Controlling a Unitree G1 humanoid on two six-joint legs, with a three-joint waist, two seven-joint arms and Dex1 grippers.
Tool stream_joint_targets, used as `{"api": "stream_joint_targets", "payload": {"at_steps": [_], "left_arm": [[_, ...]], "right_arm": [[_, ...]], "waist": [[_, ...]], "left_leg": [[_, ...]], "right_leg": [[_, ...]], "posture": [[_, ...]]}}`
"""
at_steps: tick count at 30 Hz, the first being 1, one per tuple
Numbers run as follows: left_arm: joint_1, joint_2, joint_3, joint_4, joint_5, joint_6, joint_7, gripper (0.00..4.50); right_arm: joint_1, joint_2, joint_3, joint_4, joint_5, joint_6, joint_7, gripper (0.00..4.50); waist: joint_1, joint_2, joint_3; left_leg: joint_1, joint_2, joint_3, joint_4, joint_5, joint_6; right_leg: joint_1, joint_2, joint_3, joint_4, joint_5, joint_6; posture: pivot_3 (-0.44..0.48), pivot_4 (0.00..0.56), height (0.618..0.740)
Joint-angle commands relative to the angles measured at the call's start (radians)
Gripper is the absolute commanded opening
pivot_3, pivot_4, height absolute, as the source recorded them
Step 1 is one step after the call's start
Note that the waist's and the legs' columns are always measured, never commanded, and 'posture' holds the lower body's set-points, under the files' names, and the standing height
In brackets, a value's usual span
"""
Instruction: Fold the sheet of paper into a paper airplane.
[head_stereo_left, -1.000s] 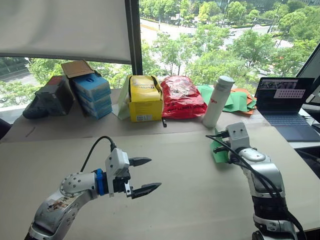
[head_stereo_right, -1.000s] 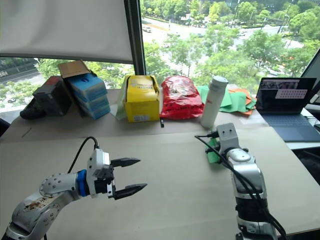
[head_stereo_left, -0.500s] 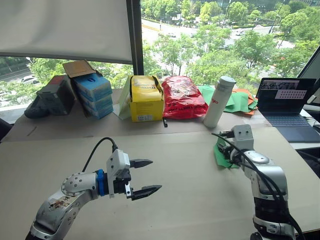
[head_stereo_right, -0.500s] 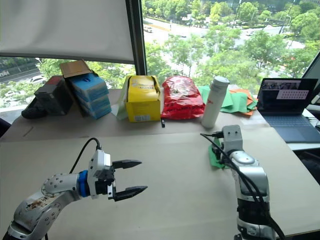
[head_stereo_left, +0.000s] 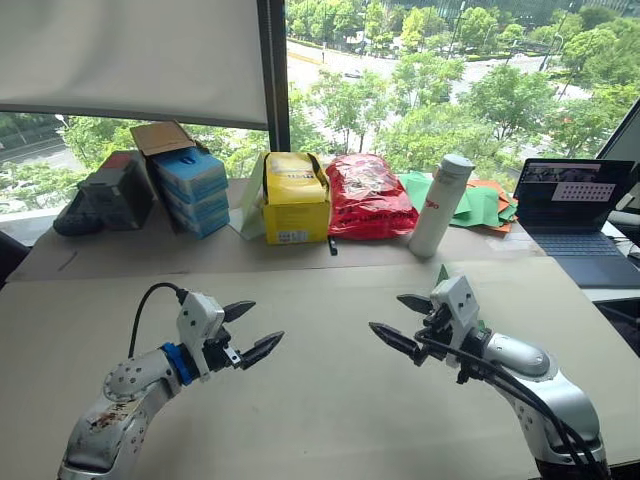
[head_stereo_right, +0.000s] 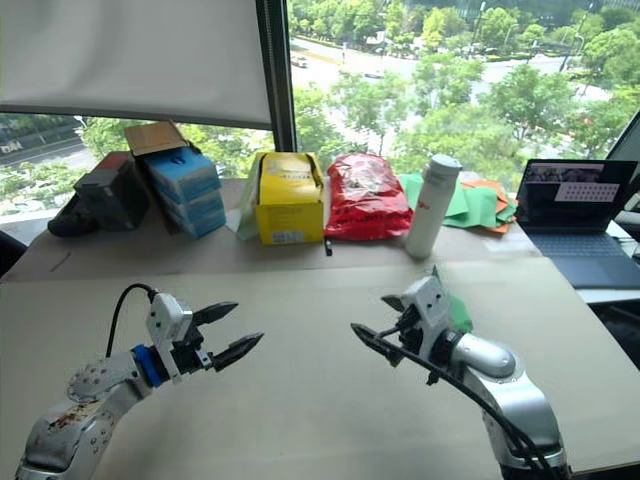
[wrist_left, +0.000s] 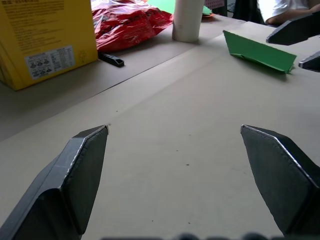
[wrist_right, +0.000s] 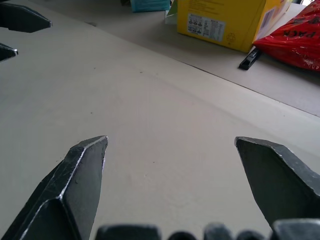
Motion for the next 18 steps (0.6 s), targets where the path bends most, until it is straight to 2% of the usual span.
{"api": "stream_joint_targets", "payload": {"at_steps": [1, 5, 18], "left_arm": [[0.02, -0.034, 0.019, -0.026, 0.005, -0.042, 0.034, 4.5], [0.053, -0.049, 0.029, 0.004, 0.021, -0.082, 0.037, 4.5], [0.051, -0.071, 0.0, 0.09, 0.049, -0.169, 0.006, 4.5]], "right_arm": [[0.008, 0.012, 0.043, 0.068, -0.049, -0.148, -0.009, 4.47], [0.003, 0.024, 0.068, 0.14, -0.085, -0.23, -0.033, 4.47], [-0.008, 0.018, 0.077, 0.134, -0.067, -0.209, -0.055, 4.47]], "waist": [[0.001, 0.0, 0.0], [0.003, 0.0, 0.0], [0.007, 0.0, 0.0]], "left_leg": [[0.0, 0.0, 0.0, 0.0, 0.0, 0.0], [0.0, 0.0, 0.0, 0.0, 0.002, -0.003], [0.0, 0.0, 0.0, 0.0, 0.001, -0.002]], "right_leg": [[0.0, 0.0, 0.0, 0.0, 0.0, 0.0], [0.0, 0.0, 0.001, 0.0, 0.0, 0.0], [0.0, -0.002, 0.001, 0.0, 0.0, 0.0]], "posture": [[0.0, 0.15, 0.74], [0.0, 0.15, 0.74], [0.0, 0.15, 0.74]]}}
